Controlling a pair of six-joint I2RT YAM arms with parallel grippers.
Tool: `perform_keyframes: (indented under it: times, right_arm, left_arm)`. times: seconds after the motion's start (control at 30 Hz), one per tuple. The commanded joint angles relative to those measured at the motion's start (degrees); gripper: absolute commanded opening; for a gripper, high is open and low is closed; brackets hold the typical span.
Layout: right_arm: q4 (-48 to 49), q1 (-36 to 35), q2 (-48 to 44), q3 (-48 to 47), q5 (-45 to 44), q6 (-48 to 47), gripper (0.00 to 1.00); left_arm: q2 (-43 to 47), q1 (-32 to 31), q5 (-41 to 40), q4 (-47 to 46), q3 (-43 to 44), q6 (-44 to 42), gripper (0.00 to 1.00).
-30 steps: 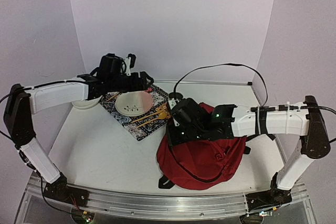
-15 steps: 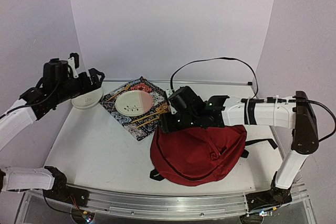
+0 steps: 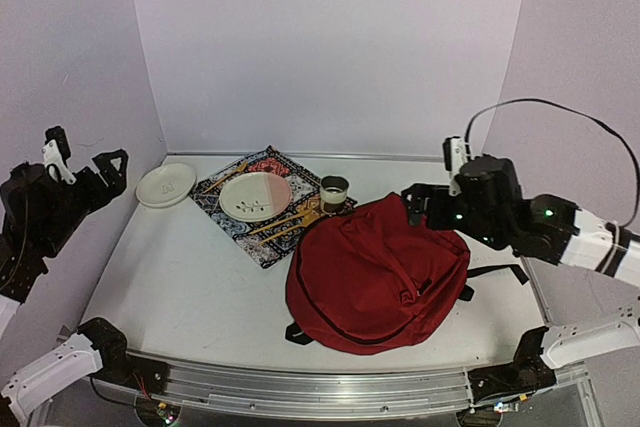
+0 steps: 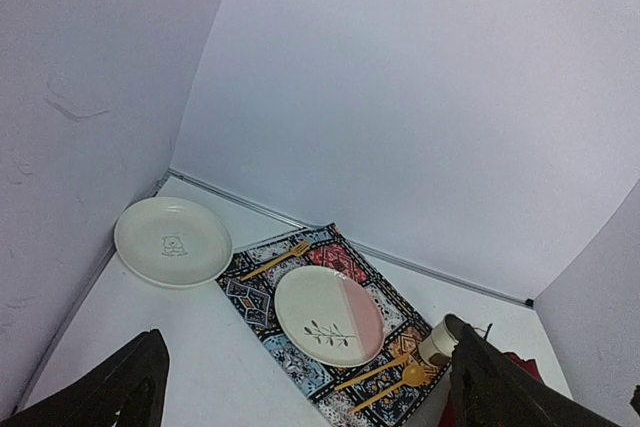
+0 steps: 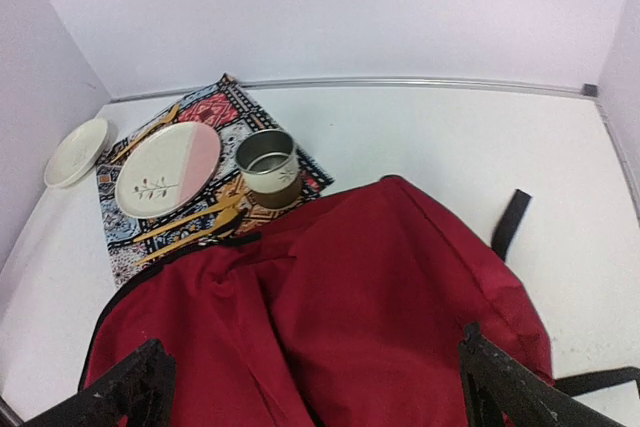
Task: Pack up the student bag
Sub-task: Reset both arms
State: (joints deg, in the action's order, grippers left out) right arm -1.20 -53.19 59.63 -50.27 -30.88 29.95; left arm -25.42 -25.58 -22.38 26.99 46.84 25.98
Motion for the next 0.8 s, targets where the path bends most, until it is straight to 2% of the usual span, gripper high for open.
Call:
perform_keyframes:
  times: [0.0, 0.17, 0.37, 0.57, 0.77]
  right_arm:
    - [-7.8, -0.2, -15.6, 6.3, -11.0, 3.3, 0.98]
    - [-14.0, -0.2, -28.0, 8.6, -14.3, 3.7, 0.98]
    - [-20.1, -0.2, -36.2, 9.5, -16.1, 6.0, 0.98]
    - [-20.9, -0.2, -38.2, 12.9, -16.6, 6.4, 0.98]
    - [-21.0, -0.2, -35.5, 12.0, -16.8, 7.5, 0.98]
  left_arm:
    - [7.4, 0.0, -6.2, 1.0, -2.9, -2.7, 0.99]
    - [12.8, 0.0, -8.9, 1.9, -5.4, -3.8, 0.99]
    - [16.6, 0.0, -9.4, 2.7, -6.9, -3.6, 0.99]
    - [18.7, 0.0, -10.0, 2.9, -7.1, -3.6, 0.99]
    - [18.3, 0.0, -10.8, 3.3, -7.0, -3.5, 1.00]
